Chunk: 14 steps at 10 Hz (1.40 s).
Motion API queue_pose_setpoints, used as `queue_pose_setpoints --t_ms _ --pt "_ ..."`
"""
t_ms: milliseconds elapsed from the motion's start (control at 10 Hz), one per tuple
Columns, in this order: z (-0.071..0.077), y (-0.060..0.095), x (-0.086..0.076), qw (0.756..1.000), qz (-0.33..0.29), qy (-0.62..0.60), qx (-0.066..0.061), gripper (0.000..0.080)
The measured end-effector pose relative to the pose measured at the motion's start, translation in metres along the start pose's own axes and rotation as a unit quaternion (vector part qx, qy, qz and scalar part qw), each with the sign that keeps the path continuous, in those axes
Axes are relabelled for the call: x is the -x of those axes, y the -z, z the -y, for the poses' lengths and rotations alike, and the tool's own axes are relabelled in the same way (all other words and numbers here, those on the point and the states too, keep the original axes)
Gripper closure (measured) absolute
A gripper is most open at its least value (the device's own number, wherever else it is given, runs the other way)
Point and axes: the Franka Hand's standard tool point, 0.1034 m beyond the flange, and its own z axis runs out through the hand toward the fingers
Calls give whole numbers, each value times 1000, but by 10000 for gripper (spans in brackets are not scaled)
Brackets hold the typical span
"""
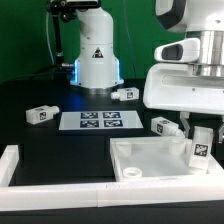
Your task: Assemble one leg
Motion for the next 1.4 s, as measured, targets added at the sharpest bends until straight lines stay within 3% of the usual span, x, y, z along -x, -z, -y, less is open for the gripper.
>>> queue_pose_setpoints --t_ms 200,300,500,700,800,900,1000,1100,1400 --pt "-4 0 0 989 4 -148 1 514" --pt "-8 -1 -1 980 5 -199 -10 514" --pt "-15 -2 0 947 14 -321 -21 514" --pt "-17 -2 0 938 17 -347 -21 514" --pt "-17 -2 -1 941 16 -337 -21 514" --pt "-15 -2 0 948 16 -317 -22 403" --pt "-6 0 3 972 15 -234 -15 403" --pt "5 1 5 990 10 -143 -13 215" --pt "12 1 10 1000 9 3 -15 161"
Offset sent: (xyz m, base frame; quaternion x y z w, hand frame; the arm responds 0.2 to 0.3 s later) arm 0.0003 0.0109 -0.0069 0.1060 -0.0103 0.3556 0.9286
